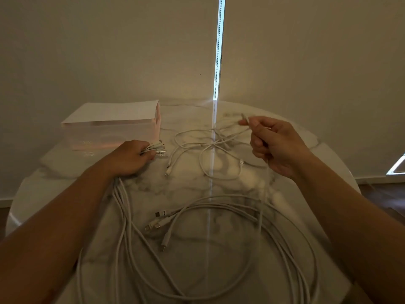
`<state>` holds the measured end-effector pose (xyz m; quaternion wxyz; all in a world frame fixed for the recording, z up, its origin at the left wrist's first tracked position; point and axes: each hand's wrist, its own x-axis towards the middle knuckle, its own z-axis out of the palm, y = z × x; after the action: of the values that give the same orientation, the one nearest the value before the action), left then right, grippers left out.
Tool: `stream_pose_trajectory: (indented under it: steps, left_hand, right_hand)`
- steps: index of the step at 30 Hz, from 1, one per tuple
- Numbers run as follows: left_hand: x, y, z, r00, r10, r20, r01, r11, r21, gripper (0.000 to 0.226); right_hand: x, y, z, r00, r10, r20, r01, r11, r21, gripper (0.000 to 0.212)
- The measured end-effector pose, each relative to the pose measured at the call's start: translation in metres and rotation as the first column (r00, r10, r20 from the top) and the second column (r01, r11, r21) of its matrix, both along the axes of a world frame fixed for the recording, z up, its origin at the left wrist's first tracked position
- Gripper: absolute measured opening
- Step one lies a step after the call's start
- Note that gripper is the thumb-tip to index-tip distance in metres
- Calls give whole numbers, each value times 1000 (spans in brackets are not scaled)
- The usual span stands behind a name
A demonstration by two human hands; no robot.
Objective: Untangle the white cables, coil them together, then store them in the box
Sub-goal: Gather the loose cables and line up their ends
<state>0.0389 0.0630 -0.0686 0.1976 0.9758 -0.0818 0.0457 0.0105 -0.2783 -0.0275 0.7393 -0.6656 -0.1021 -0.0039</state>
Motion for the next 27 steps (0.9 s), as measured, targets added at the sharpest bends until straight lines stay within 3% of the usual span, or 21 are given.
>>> stream_pose_trajectory:
  steps: [2,9,16,18,21,27]
  left_hand:
    - [0,-1,1,1000,5,3,-5,1000,-10,30]
    - [0,1,1,999,33,-10,-33,999,-37,28]
    - [-7,-1,9,1000,-1,-9,-1,971,-240,18]
    - [-6,-2,5,997,9,-72,-38,914,-403,21]
    - [-4,-1,4,980,3,-197,-133,748,-650,22]
    - [-1,1,7,932,-25,-363,-278,592,-756,19]
  right_hand:
    - [-1,2,5,996,47,73,-47,999,-3,20]
    - [-4,4,8,999,-7,-47,-4,972,-234,26]
    - [-12,1,15,996,48,-76,-78,883,-463,30]
    - [-14,-1,17,989,108,-101,-144,853,-502,29]
    - [-19,-5,23,976,191,-108,-217,769,-601,26]
    - [-15,-4,28,986,138,-91,-157,616,-772,19]
